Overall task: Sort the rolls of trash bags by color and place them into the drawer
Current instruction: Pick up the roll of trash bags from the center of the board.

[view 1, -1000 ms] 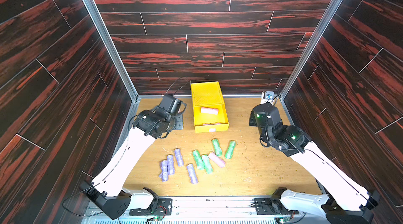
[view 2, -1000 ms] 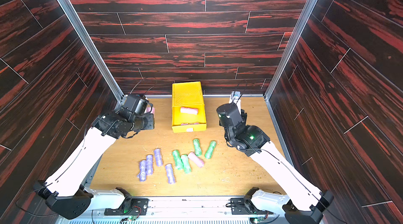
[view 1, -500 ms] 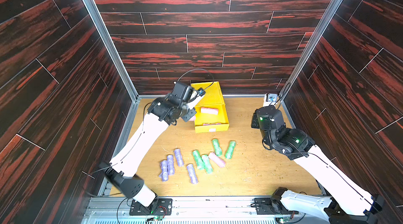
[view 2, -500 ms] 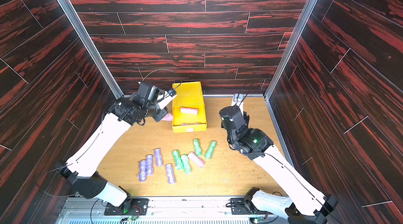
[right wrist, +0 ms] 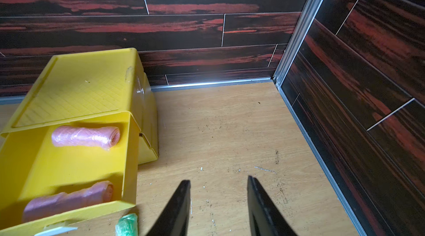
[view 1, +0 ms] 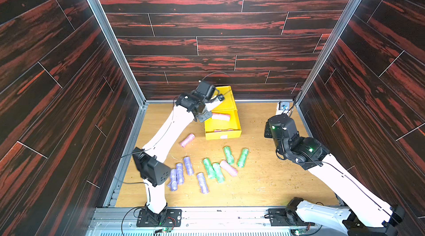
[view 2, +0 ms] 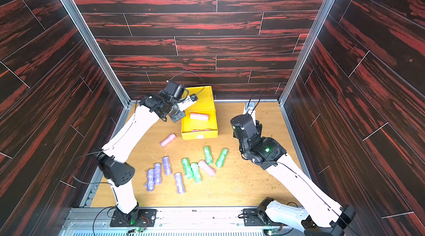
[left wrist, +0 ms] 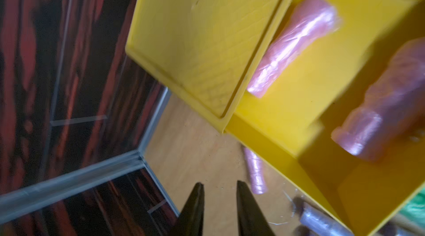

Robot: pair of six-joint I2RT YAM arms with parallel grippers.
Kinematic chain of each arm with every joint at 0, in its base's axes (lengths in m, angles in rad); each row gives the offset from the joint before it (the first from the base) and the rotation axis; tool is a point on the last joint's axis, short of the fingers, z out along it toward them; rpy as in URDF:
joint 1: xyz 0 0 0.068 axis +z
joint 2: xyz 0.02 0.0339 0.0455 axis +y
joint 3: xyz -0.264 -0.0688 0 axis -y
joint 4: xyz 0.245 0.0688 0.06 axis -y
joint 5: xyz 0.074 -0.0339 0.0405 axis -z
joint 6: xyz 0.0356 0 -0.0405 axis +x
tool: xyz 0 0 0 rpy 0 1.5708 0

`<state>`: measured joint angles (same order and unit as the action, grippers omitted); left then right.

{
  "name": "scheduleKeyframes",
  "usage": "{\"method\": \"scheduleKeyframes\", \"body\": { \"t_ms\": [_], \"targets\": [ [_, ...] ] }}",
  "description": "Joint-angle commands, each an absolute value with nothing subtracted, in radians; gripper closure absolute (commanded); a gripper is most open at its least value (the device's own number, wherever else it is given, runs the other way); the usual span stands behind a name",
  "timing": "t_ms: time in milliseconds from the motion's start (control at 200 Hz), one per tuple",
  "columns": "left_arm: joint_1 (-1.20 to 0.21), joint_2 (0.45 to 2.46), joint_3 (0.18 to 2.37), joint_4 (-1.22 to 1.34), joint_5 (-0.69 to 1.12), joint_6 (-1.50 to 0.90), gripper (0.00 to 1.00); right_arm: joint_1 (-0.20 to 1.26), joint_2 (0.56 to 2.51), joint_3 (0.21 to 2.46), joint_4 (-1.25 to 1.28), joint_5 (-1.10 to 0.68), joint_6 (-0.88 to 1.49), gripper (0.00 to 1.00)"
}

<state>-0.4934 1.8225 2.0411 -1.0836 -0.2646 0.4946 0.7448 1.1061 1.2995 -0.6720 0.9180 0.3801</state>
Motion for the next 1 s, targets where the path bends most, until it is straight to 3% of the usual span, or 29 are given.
{"method": "scheduleKeyframes", "body": {
  "t_ms": [0,205,336,591,992],
  "targets": [
    [-0.359,1.611,1.893,-1.0,-0.297,0.177,0.6,0.738,1.083,1.296,-0.662,0.949,0.368,0.56],
    [-0.183,1.517,1.648,-0.971,-0.236,-0.03,0.39,0.731,1.069,1.291,-0.654,0.949,0.358,0.56],
    [-0.141,1.693,1.728,-1.061,-0.17,-0.054,0.36,0.732,1.072,1.293,-0.653,0.938,0.359,0.56],
    [-0.141,2.07,2.082,-1.332,-0.163,0.098,0.3,0.73,1.068,1.269,-0.649,0.928,0.367,0.56],
    [-0.136,2.166,2.0,-1.278,-0.014,0.214,0.27,0.725,1.07,1.247,-0.628,0.932,0.345,0.57]
  ]
}}
